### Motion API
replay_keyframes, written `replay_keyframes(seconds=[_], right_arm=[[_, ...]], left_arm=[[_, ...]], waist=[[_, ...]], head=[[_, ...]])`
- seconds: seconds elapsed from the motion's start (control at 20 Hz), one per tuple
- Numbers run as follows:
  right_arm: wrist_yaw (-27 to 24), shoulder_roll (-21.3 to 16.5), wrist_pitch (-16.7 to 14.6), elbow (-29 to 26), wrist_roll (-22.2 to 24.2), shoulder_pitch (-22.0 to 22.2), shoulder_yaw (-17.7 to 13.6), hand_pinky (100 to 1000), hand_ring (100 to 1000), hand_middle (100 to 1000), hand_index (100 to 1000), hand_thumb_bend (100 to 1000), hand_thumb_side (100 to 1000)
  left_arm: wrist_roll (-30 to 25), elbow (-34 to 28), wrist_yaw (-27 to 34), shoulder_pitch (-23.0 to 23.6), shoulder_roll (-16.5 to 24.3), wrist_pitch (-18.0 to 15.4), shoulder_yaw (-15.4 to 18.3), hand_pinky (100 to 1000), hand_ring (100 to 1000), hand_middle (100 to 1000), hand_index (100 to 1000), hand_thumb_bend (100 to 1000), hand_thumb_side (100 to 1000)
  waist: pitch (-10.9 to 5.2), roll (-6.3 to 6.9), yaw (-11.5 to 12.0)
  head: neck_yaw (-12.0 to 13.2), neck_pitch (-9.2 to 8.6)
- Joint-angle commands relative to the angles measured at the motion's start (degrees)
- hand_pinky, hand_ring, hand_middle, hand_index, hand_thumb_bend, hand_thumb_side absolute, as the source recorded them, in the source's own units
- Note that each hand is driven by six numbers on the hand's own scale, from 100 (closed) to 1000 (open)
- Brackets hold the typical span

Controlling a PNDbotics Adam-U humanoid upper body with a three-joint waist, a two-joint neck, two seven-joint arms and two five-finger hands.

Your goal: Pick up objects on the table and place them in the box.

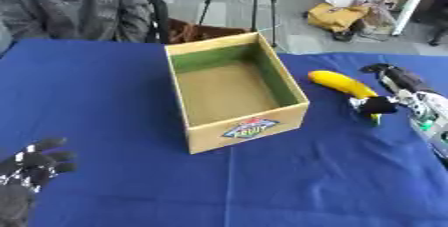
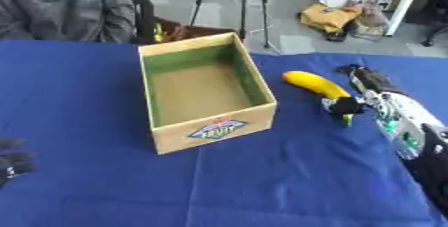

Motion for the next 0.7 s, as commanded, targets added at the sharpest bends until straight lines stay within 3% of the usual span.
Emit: replay_keyframes(seconds=[0.05,0.5,0.7], right_arm=[[0.4,-1.3,0.0,-0.7,0.8,-0.9,-0.2,762,841,855,913,242,485],[0.3,-1.0,-0.2,0.2,1.8,-0.8,-0.1,722,791,805,871,199,468],[0.3,-0.9,-0.3,0.2,1.6,-0.8,-0.1,650,709,731,804,156,440]], left_arm=[[-0.1,-1.3,0.2,-0.6,0.2,0.1,-0.1,719,720,735,553,324,959],[-0.1,-1.4,0.2,-0.6,0.1,0.1,-0.1,720,720,736,554,322,961],[-0.1,-1.4,0.2,-0.7,0.2,0.1,-0.2,720,720,736,554,321,961]], waist=[[-1.00,0.13,0.0],[-0.85,0.27,0.0],[-0.88,0.32,0.0]], head=[[-0.1,-0.74],[0.0,-0.89],[0.0,-0.99]])
